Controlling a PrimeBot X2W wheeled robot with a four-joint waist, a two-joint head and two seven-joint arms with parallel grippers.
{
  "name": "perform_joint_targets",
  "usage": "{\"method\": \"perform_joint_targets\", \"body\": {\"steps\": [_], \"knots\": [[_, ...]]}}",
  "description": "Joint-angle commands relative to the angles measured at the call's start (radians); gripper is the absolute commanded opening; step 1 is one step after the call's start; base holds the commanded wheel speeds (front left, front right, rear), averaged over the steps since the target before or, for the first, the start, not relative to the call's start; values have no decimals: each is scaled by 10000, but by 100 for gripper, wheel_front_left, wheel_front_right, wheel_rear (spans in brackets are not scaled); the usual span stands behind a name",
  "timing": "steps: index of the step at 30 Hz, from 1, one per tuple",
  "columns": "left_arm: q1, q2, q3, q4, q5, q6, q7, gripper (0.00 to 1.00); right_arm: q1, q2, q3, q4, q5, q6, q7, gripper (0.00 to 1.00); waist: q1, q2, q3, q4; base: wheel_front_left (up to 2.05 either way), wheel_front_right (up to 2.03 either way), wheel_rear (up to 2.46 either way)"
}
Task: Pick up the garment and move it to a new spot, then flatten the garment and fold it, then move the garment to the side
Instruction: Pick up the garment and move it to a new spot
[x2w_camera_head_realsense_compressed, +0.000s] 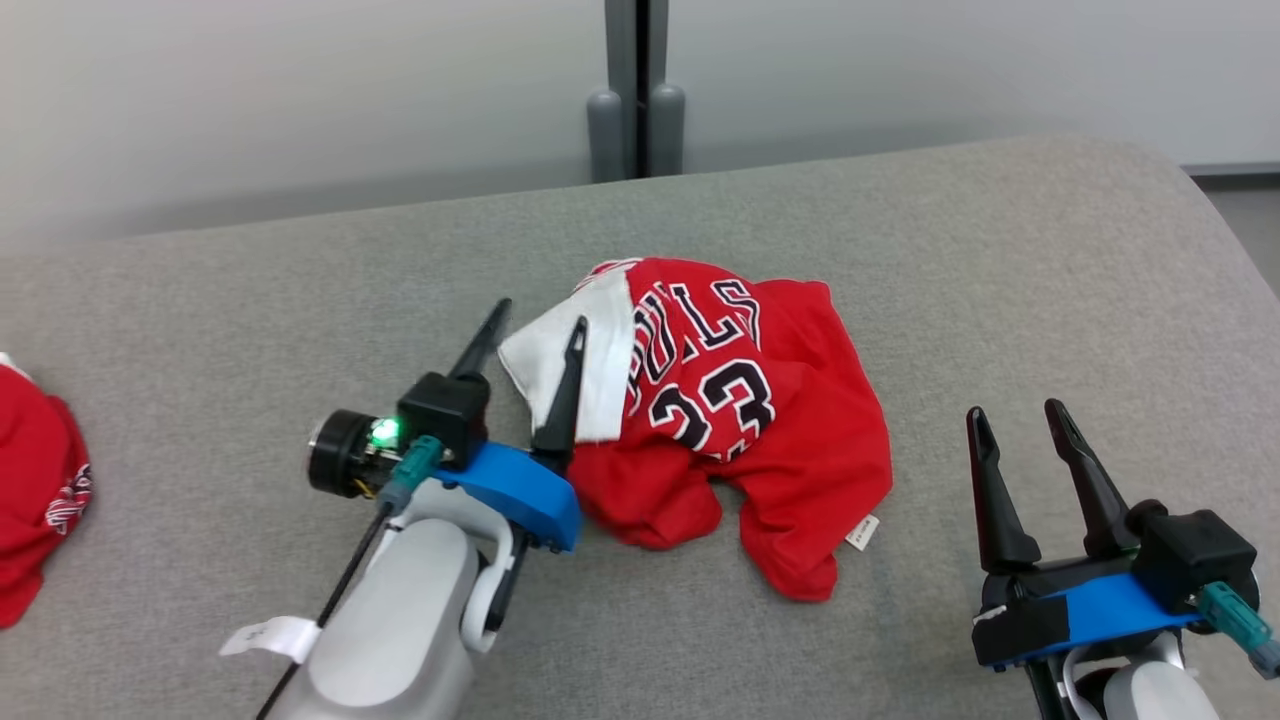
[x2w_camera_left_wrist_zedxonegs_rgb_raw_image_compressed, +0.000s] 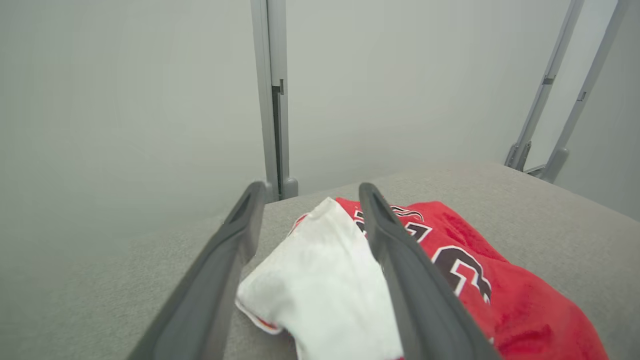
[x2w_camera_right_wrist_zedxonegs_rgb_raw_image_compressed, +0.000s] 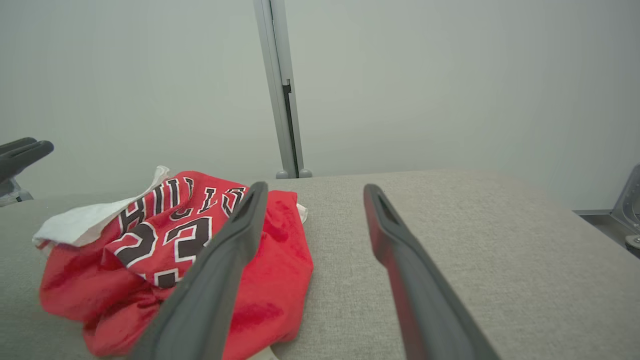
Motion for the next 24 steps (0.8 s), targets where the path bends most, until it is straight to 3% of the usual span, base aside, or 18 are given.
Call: {"method": "perform_joint_targets", "body": {"steps": [1, 11, 24], "knots": [[142, 122, 141, -105, -40, 94, -45, 100, 161, 0, -14, -19, -30, 23, 14, 100, 0, 0, -50, 66, 0, 0, 0], [1580, 854, 1591, -2400, 302, 754, -85, 100, 448, -2, -43, -47, -54, 23, 70, 100, 0, 0, -525, 856, 0, 0, 0], [3662, 1053, 2791, -3788, 697, 734, -88, 100, 800, -3, -128, -175, -115, 23, 259, 100, 0, 0, -906, 1518, 0, 0, 0]]}}
